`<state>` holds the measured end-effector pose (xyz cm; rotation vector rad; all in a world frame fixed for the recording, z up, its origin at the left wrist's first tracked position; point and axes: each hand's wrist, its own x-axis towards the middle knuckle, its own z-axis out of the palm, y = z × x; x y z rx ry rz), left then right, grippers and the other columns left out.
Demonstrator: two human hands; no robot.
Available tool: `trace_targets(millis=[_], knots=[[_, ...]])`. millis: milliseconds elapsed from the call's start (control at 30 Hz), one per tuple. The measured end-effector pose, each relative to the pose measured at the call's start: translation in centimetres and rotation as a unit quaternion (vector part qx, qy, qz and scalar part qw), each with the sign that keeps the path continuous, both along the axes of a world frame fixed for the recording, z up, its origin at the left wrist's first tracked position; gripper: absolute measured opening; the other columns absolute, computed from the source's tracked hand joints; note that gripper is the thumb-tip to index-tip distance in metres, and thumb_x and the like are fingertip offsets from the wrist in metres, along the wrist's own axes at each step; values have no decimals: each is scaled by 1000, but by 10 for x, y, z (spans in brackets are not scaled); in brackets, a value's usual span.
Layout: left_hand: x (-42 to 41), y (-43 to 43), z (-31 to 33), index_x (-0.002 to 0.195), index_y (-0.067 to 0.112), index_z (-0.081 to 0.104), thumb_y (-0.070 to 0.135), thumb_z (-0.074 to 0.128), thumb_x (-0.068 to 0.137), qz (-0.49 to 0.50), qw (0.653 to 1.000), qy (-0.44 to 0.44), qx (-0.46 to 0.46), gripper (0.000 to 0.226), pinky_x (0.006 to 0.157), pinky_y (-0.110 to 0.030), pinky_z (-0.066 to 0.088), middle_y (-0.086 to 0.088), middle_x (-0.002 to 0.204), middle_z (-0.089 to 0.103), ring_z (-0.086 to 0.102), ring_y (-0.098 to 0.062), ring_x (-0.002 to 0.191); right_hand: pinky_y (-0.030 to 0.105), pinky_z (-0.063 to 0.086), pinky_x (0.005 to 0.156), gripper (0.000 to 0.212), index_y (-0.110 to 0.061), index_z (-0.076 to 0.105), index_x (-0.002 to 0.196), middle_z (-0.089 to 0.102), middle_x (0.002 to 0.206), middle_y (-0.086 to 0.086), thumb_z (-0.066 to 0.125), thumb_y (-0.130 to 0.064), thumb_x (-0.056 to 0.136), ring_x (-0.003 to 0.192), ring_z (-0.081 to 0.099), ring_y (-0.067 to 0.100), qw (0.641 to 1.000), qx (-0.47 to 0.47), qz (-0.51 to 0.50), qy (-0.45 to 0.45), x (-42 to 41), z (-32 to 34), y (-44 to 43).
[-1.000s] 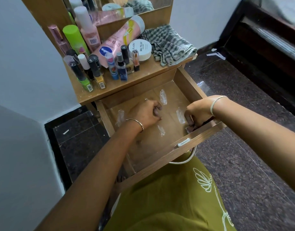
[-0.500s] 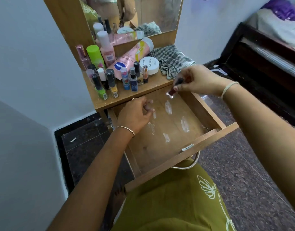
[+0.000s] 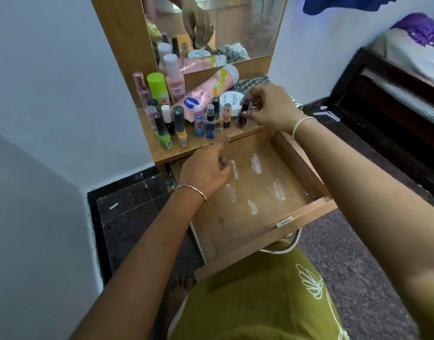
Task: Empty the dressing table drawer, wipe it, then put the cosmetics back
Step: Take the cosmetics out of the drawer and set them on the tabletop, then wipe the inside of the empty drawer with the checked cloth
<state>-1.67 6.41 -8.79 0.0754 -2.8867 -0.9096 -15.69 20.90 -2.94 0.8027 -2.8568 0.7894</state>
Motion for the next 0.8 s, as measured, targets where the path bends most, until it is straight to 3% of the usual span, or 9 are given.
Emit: trace_targets(millis=[167, 333, 433, 533, 700, 800], knots=[[-5, 0, -4, 141, 33, 37, 34, 59, 89, 6, 1000, 0, -15, 57, 70, -30, 51, 15, 84, 59, 54, -7, 79, 25, 51, 72, 32, -14, 67, 102, 69, 91, 0, 73, -5, 71, 73, 59, 11, 999, -1, -2, -33, -2, 5, 10], [-11, 6, -7, 143, 32, 34, 34, 58, 90, -5, 999, -1, -32, 59, 65, -26, 43, 15, 85, 58, 50, -7, 78, 31, 55, 76, 29, -12, 67, 100, 70, 95, 4, 71, -4, 72, 76, 60, 13, 997, -9, -56, -46, -17, 11, 32], [-13, 8, -7, 145, 32, 31, 34, 57, 90, -9, 999, -4, -46, 60, 65, -25, 42, 16, 84, 56, 49, -7, 77, 31, 48, 84, 26, -15, 67, 103, 64, 107, 4, 71, -25, 79, 93, 57, 16, 995, -4, -98, -11, -29, 3, 36], [-14, 10, -6, 146, 32, 28, 33, 57, 91, -11, 998, -8, -58, 62, 66, -27, 47, 16, 83, 53, 53, -8, 79, 34, 41, 94, 37, -21, 65, 113, 56, 122, 9, 67, -43, 82, 116, 51, 27, 992, 24, -116, -34, -42, -10, 30], [-17, 11, -8, 147, 33, 25, 35, 56, 91, -1, 998, -4, -68, 63, 65, -28, 48, 10, 93, 63, 58, -11, 84, 43, 42, 104, 77, -30, 54, 133, 55, 134, 5, 57, -74, 70, 125, 48, 30, 987, 66, -133, -55, -57, -27, 16], [-18, 11, -11, 146, 33, 27, 37, 54, 92, 6, 998, 6, -68, 61, 69, -32, 52, 7, 95, 64, 60, -14, 85, 45, 38, 105, 78, -37, 48, 136, 52, 138, 7, 54, -76, 68, 128, 44, 35, 978, 111, -165, -66, -61, -32, 8]])
